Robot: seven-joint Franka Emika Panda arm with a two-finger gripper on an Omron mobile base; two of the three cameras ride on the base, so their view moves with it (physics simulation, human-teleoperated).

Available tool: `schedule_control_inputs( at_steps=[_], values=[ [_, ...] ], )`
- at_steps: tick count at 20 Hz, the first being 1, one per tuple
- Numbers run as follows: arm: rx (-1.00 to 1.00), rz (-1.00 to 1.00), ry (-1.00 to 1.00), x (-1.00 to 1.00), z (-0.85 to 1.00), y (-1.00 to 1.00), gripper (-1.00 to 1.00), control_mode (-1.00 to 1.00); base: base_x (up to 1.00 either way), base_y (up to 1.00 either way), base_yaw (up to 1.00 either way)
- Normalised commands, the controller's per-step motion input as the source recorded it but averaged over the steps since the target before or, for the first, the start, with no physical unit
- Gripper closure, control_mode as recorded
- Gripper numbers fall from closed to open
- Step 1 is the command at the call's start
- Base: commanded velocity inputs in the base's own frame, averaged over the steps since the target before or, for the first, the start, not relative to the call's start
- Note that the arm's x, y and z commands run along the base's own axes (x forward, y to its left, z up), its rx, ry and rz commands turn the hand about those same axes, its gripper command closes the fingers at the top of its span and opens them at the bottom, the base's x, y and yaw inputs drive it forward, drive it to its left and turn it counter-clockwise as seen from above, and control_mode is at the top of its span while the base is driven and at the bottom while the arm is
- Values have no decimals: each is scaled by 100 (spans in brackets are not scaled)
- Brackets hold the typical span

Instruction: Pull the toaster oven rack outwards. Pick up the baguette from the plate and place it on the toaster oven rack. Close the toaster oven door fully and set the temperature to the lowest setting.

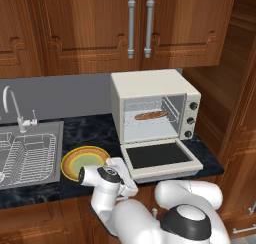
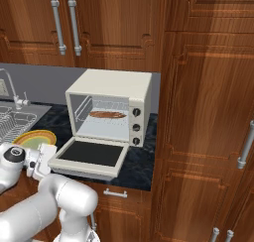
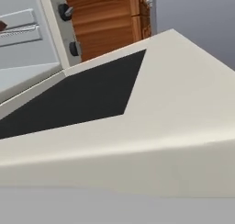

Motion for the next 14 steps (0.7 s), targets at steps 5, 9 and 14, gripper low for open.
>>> schedule_control_inputs(
  at_steps=[5, 9, 14],
  values=[
    [8, 0, -3, 0, 21, -34, 100, -100, 0, 0, 0],
    [10, 0, -6, 0, 36, -32, 100, -100, 0, 0, 0],
    [9, 0, -8, 0, 32, -35, 100, -100, 0, 0, 0]
  ],
)
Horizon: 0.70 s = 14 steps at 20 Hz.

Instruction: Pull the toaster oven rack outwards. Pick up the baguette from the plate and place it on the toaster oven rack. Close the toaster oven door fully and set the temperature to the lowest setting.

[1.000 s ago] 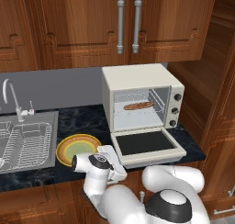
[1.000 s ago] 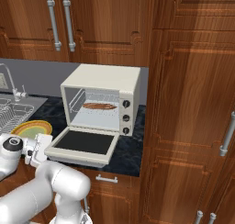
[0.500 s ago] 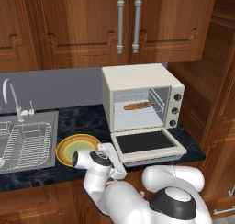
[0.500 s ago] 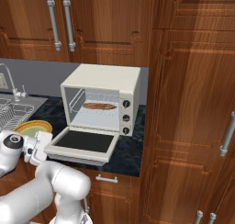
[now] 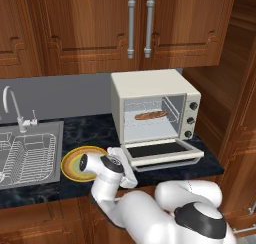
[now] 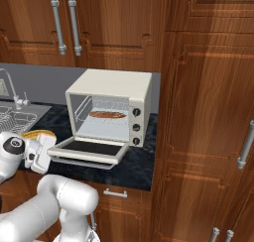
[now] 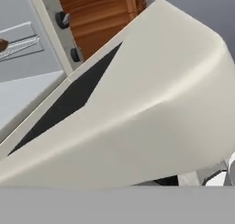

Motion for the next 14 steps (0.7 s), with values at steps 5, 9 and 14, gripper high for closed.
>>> schedule_control_inputs(
  at_steps=[5, 9, 14],
  values=[
    [8, 0, -6, 8, 22, -37, 100, -100, 0, 0, 0],
    [8, 0, -8, 22, 9, -47, 100, -100, 0, 0, 0],
    [10, 1, -9, 35, 3, -59, 100, -100, 0, 0, 0]
  ],
)
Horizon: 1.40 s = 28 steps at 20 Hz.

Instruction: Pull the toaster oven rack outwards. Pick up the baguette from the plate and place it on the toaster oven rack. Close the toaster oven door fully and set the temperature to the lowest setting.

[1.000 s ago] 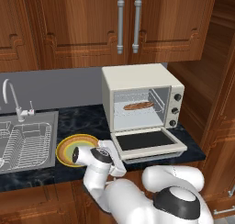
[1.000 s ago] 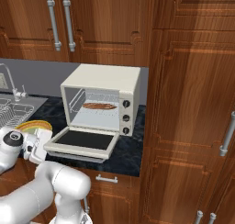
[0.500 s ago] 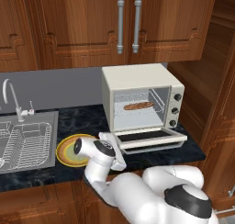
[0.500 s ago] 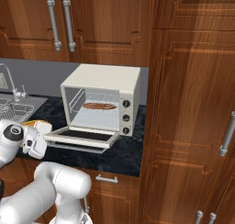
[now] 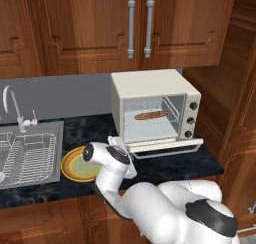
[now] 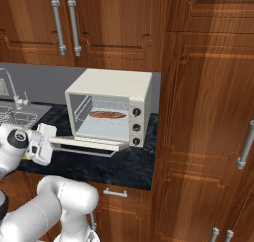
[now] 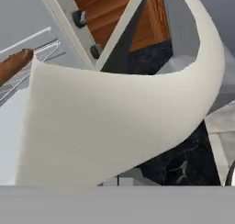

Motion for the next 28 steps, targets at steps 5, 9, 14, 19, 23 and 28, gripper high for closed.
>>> schedule_control_inputs(
  at_steps=[5, 9, 14, 19, 23, 28],
  values=[
    [7, 0, -12, 40, 5, -50, 100, -100, 0, 0, 0],
    [7, 1, -13, 44, 3, -52, 100, -100, 0, 0, 0],
    [7, 2, -12, 46, 1, -55, 100, -100, 0, 0, 0],
    [7, 1, -8, 46, 0, -49, 100, -100, 0, 0, 0],
    [8, 0, -5, 34, 0, -49, 100, -100, 0, 0, 0],
    [8, 0, -3, 31, 0, -49, 100, -100, 0, 0, 0]
  ],
)
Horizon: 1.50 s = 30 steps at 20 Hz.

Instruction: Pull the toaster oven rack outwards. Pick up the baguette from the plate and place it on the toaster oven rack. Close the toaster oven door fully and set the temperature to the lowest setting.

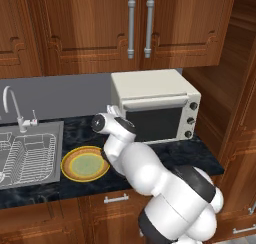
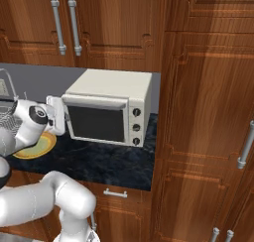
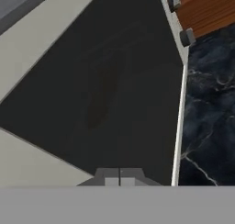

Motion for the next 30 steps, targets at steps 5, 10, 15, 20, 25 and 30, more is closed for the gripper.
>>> schedule_control_inputs(
  at_steps=[5, 10, 15, 20, 25, 30],
  values=[
    [7, 0, -3, 24, 0, -40, 100, -100, 0, 0, 0],
    [6, 0, -4, 27, 1, -36, 100, -100, 0, 0, 0],
    [11, 1, -2, -4, 15, -29, 100, -100, 0, 0, 0],
    [11, 0, -1, -36, 39, -19, 100, -100, 0, 0, 0],
    [8, 0, 0, -48, 48, -12, 100, -100, 0, 0, 0],
    [2, 0, 5, -63, 37, -31, 100, -100, 0, 0, 0]
  ],
)
